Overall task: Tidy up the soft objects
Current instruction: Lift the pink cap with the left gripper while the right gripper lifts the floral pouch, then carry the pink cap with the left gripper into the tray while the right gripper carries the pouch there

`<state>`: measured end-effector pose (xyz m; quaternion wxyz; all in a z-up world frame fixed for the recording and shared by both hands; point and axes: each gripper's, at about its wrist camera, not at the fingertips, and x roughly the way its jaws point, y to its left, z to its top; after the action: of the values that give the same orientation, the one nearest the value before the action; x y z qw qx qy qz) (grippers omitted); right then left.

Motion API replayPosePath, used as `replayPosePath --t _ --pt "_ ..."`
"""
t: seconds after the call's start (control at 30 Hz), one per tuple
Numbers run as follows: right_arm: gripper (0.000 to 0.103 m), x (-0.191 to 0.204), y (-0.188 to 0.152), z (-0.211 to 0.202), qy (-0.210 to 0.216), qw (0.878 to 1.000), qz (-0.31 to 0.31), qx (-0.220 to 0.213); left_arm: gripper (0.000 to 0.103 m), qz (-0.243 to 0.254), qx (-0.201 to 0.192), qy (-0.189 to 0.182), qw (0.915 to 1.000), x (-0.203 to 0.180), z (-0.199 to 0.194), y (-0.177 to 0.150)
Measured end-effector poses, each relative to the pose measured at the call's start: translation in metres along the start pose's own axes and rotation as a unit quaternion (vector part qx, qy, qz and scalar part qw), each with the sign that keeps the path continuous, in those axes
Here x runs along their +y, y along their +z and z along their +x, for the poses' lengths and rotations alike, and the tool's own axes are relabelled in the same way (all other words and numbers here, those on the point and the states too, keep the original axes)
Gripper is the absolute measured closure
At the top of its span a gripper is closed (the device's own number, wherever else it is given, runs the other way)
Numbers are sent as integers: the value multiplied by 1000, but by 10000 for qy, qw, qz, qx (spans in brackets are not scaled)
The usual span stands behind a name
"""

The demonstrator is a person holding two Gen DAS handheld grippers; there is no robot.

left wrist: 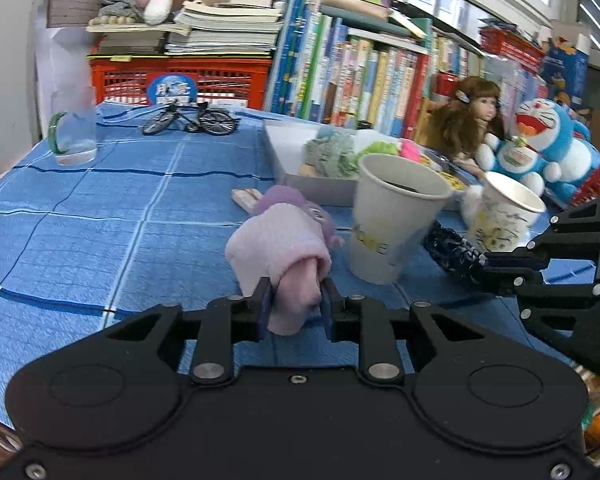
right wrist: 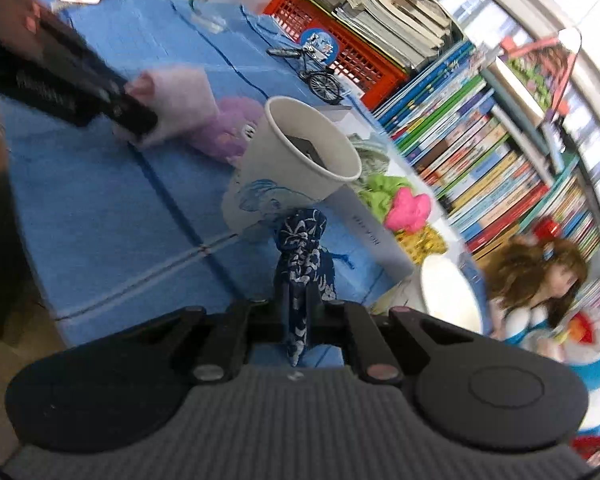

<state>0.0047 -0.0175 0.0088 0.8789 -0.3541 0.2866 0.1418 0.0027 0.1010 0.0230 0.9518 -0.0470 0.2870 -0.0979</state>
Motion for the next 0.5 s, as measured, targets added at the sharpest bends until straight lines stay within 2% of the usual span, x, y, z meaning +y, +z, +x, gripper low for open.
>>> replayPosePath --t 0.07,0.1,0.13,0.17,0.23,0.3,0.37,0.43,0.5 --pt "91 -6 -3 -8 272 9993 246 -5 63 29 -47 82 10000 -4 -3 -1" --pt "85 -10 -5 -12 381 9985 401 -43 61 42 -65 110 9999 -6 -3 -1" --pt "72 -13 -6 -14 406 9978 518 -72 58 43 -100 138 9998 -7 -4 0" --pt "64 -16 -8 -14 412 9972 611 -102 53 36 -138 163 9998 -8 -3 1" --pt "59 -19 -10 -11 417 9963 744 -98 45 10 -176 197 9996 -9 -1 4" --pt "45 -20 -11 -7 395 9960 794 -110 39 -15 -230 265 9994 -10 2 7" --pt "39 -20 -10 0 512 9950 848 -99 28 -10 -219 355 9991 -11 9 9" --pt "33 -19 -9 8 591 9944 879 -69 25 -38 -145 463 9988 -11 18 9" --pt "32 -17 -9 16 513 9944 921 -36 27 -119 11 458 9989 -11 28 8"
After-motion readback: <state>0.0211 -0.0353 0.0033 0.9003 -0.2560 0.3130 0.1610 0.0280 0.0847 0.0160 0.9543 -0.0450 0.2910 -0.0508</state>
